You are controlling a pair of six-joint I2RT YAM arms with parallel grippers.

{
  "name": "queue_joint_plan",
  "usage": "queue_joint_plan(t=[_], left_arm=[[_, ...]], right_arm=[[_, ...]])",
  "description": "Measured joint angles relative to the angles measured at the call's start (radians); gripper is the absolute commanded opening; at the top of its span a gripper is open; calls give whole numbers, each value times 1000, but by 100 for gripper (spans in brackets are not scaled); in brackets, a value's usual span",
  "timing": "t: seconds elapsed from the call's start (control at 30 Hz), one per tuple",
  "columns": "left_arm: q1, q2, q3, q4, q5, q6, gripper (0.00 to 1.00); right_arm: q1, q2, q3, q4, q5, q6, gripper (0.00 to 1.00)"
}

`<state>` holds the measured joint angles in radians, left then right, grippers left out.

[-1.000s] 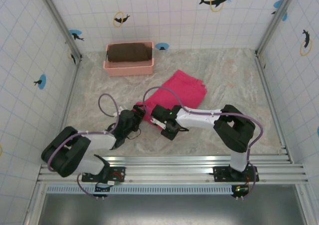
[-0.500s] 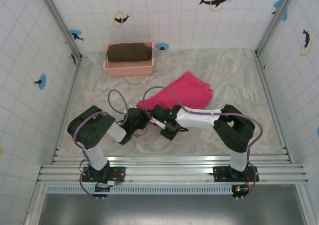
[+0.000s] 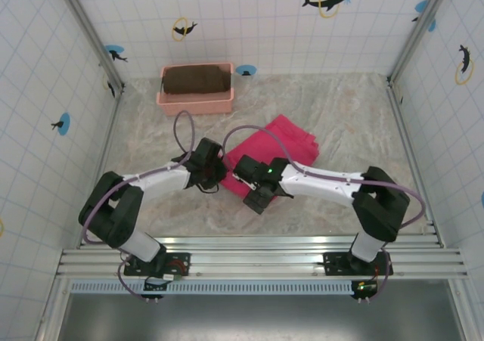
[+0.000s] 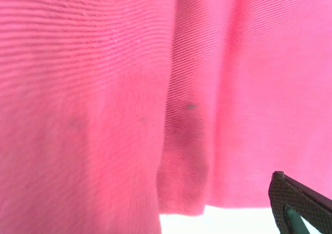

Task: Roll up the long pants

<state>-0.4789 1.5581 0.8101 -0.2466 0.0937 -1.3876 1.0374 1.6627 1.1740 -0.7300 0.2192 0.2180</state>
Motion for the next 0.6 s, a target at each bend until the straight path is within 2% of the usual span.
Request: queue_joint_plan(t=[0.13,0.27,0.43,0.6], left_arm=[[-53,100,135,-227,-26,5,0],[-99,247,346,-461,-66,5,0],[-135,445,624,-733,-85,16,0],[-137,496,692,-811,-81,15,0]], right_arm=[[66,-87,26,-39,77,34,99],[153,-84,51,-52,138,73,99],[276,44,127,-100,241,120,99],[370,207,184,-164,364,180,99]])
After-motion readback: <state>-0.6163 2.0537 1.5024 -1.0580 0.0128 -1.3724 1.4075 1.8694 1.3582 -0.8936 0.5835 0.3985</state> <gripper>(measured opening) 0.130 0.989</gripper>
